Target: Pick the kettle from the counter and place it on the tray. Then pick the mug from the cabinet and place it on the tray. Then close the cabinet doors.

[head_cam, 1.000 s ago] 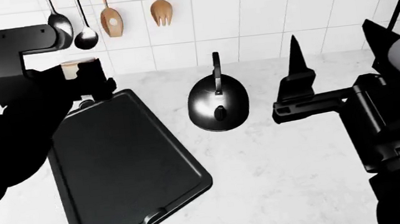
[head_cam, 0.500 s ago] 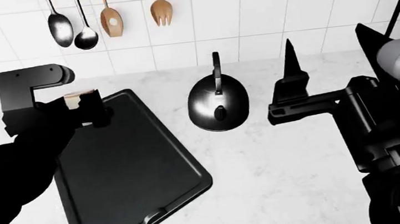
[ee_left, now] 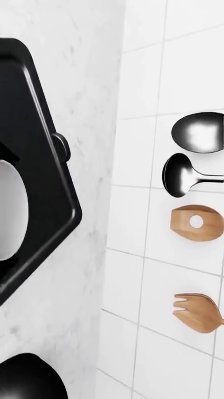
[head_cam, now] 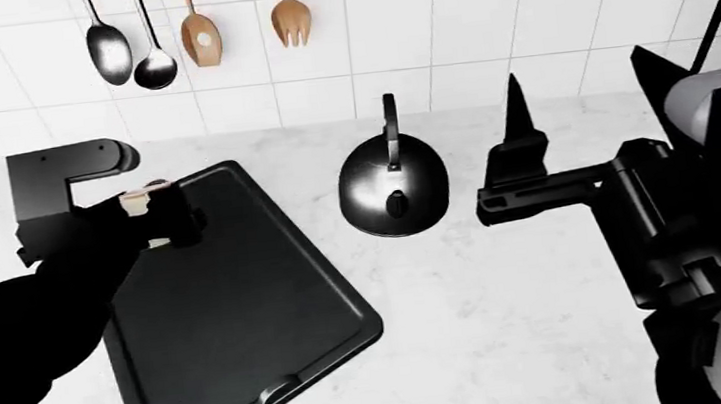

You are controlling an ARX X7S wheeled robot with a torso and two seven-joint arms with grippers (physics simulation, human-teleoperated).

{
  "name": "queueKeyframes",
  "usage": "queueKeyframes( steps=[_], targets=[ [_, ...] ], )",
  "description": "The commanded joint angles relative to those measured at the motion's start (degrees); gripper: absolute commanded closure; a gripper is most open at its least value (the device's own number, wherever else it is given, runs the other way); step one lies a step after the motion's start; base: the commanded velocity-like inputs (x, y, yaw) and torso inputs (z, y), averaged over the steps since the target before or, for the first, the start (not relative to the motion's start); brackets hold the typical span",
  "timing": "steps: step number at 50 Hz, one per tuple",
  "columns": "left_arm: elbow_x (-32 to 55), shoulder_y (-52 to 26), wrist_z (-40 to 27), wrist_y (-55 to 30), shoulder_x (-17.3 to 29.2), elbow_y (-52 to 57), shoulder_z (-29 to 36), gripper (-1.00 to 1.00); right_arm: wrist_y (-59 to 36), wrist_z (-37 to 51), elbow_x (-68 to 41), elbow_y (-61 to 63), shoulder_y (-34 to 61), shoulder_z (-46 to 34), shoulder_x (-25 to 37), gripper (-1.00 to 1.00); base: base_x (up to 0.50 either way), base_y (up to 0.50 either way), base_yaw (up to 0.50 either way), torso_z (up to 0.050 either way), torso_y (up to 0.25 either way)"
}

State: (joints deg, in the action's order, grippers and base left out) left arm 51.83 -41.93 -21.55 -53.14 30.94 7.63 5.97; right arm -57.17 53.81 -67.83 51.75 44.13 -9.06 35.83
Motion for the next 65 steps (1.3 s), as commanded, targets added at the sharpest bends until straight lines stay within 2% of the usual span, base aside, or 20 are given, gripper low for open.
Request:
queueKeyframes(
  steps=[1, 20, 26, 30, 37, 40, 46, 50, 56, 65],
  targets=[
    [0.3, -0.1, -0.3, 0.4, 0.0, -1.0, -0.3, -1.0, 0.3, -0.3, 0.6, -0.4, 0.0, -0.7, -0.2, -1.0, 0.0, 0.0, 0.0, 0.0, 0.0],
    [1.9, -1.0, 1.4, 1.4, 0.4, 0.5, -1.4, -1.0, 1.0, -0.3, 0.8, -0.5, -0.2, -1.1, 0.0, -1.0, 0.0, 0.0, 0.0, 0.0, 0.0],
    [9.2, -2.8, -1.8, -1.2, 1.0, 9.0, -6.3, -1.0, 0.3, 0.5, -0.4, -0.7, 1.1, -1.4, -0.1, -1.0, 0.0, 0.0, 0.0, 0.0, 0.0],
    [17.4, -5.5, -6.7, -4.5, 1.9, 17.1, -10.3, -1.0, -2.8, 4.0, -5.9, -2.6, 6.3, -2.3, -1.2, -1.0, 0.0, 0.0, 0.0, 0.0, 0.0],
    [30.9, -8.8, -15.5, -8.4, 3.9, 26.2, -14.2, -1.0, -7.9, 15.8, -21.1, -15.9, 18.1, -6.1, -7.1, -1.0, 0.0, 0.0, 0.0, 0.0, 0.0],
    [35.6, -10.0, -18.8, -8.9, 5.0, 28.3, -15.1, -1.0, -8.9, 19.3, -23.8, -23.8, 22.6, -8.5, -10.4, -1.0, 0.0, 0.0, 0.0, 0.0, 0.0],
    [41.4, -10.7, -22.5, -8.7, 6.8, 31.4, -16.5, -1.0, -8.9, 16.3, -20.6, -37.2, 28.3, -12.4, -16.6, -1.0, 0.0, 0.0, 0.0, 0.0, 0.0],
    [42.6, -9.6, -22.6, -8.2, 7.8, 32.2, -17.9, -1.0, -6.8, 10.4, -13.7, -44.8, 30.2, -16.1, -20.0, -1.0, 0.0, 0.0, 0.0, 0.0, 0.0],
    [44.2, -8.2, -22.8, -7.3, 9.2, 33.0, -20.2, -1.0, -0.1, -0.1, -2.8, -57.6, 32.8, -21.7, -24.9, -1.0, 0.0, 0.0, 0.0, 0.0, 0.0],
    [44.2, -6.2, -21.7, -6.7, 10.5, 33.6, -22.6, -1.0, 7.7, -9.6, 5.9, -76.0, 35.9, -27.4, -31.4, -1.0, 0.0, 0.0, 0.0, 0.0, 0.0]
  ],
)
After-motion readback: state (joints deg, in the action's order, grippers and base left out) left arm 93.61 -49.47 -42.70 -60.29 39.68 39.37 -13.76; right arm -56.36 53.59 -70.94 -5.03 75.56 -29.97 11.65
